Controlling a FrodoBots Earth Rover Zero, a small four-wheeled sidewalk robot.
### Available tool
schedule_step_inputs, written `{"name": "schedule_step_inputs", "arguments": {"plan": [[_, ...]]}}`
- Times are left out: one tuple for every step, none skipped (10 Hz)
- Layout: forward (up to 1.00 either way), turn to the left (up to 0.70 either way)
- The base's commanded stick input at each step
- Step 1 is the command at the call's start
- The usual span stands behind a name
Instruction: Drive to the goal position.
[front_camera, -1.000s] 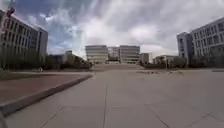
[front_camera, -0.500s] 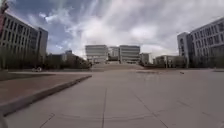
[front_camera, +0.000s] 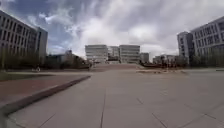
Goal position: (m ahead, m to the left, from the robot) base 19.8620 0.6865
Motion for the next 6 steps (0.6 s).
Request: {"name": "schedule_step_inputs", "arguments": {"plan": [[0.7, 0.0], [0.7, 0.0], [0.7, 0.0], [0.7, 0.0], [0.7, 0.0], [0.7, 0.0]]}}
